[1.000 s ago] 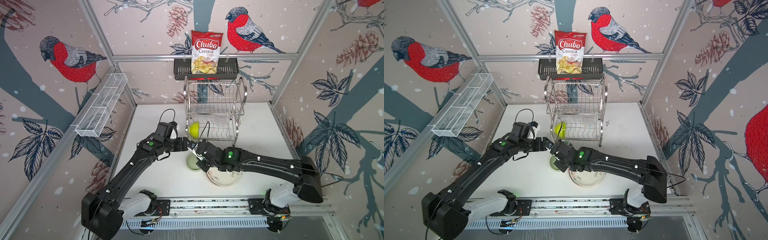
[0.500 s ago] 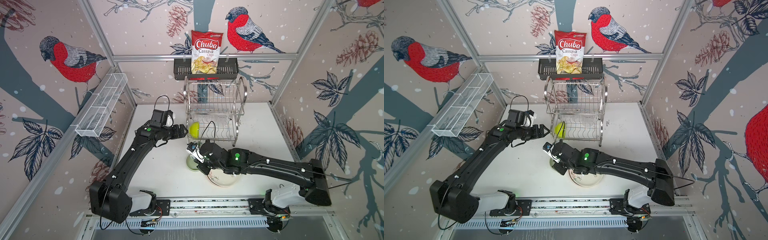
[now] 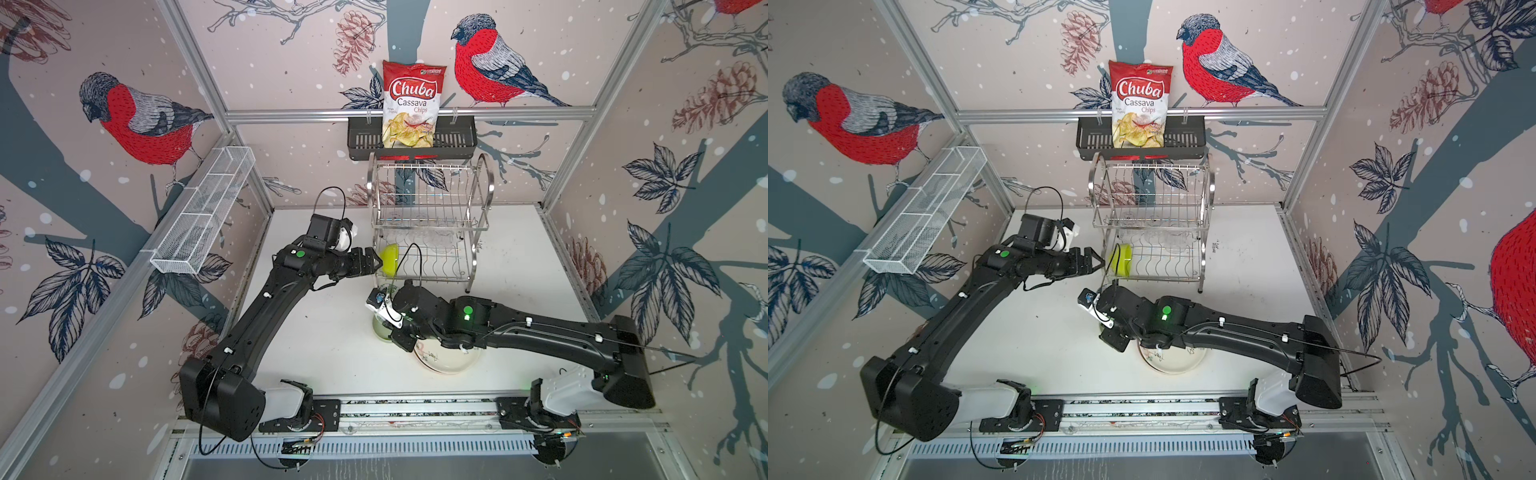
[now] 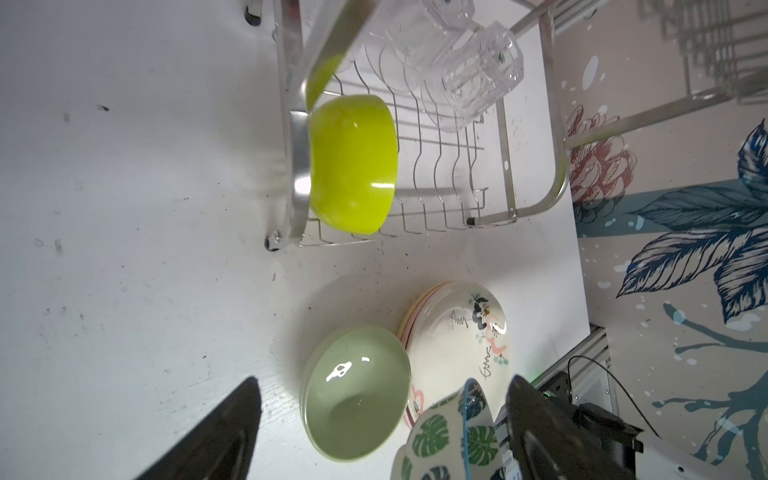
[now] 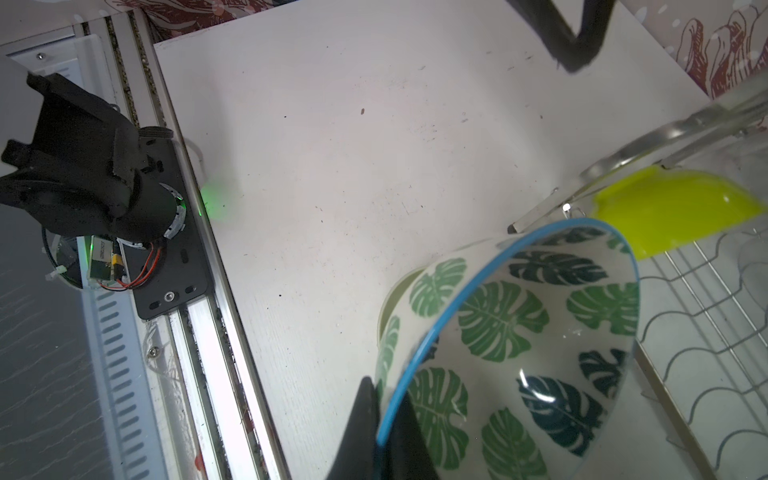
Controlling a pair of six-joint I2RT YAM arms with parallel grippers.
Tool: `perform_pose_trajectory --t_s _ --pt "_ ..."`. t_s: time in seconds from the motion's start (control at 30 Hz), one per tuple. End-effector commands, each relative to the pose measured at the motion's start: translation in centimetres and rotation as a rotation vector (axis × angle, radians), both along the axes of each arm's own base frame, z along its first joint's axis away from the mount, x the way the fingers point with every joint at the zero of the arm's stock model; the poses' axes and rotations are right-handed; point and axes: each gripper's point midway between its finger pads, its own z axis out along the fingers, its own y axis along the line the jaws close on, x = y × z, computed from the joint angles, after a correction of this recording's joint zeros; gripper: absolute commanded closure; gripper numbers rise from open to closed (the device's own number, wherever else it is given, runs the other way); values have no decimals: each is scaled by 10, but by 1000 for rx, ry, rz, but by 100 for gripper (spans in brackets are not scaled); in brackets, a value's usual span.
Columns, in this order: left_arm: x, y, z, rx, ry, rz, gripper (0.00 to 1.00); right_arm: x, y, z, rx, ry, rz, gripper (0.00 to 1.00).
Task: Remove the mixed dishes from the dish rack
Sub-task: 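Pass the leaf-patterned bowl to the left gripper while the right gripper draws back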
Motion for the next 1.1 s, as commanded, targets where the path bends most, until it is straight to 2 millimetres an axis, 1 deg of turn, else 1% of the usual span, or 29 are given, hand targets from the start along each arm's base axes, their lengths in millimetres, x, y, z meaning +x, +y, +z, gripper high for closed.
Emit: perform_pose_trajectory --t_s 0.0,0.1,0.23,0.37,0.43,0.47,0.57,0.6,0.7,0.87,0.9,0.93,1.07 --pt "-10 -5 -13 56 38 -22 9 2 9 9 -3 -47 45 100" --pt "-14 -7 -25 58 74 -28 9 4 14 9 -28 -66 60 100" --pt "-16 -3 -34 81 89 -16 10 12 18 15 -40 -113 51 100" --pt "-19 -6 -37 60 91 -24 18 30 18 23 -60 -191 -7 100" --pt "-19 -4 -41 67 95 -21 25 36 19 25 -66 -218 -27 100" --pt "-20 -4 -43 72 97 -20 32 38 19 26 -67 -229 -35 100" --pt "-21 -4 -47 73 105 -19 59 40 23 28 -62 -239 -38 100" --pt "-21 -4 -49 71 107 -20 65 40 25 29 -57 -240 -36 100" --pt "-22 -5 -50 67 113 -25 78 40 28 30 -46 -241 -33 100" --pt "-23 -10 -46 43 105 -35 100 41 33 26 -40 -236 -39 100" --pt "-24 -11 -45 36 106 -39 100 41 34 25 -37 -234 -39 100" --pt "-24 -11 -44 30 104 -40 100 40 35 25 -33 -234 -40 97" --pt "-26 -12 -46 23 103 -42 100 35 40 25 -10 -219 -26 80"
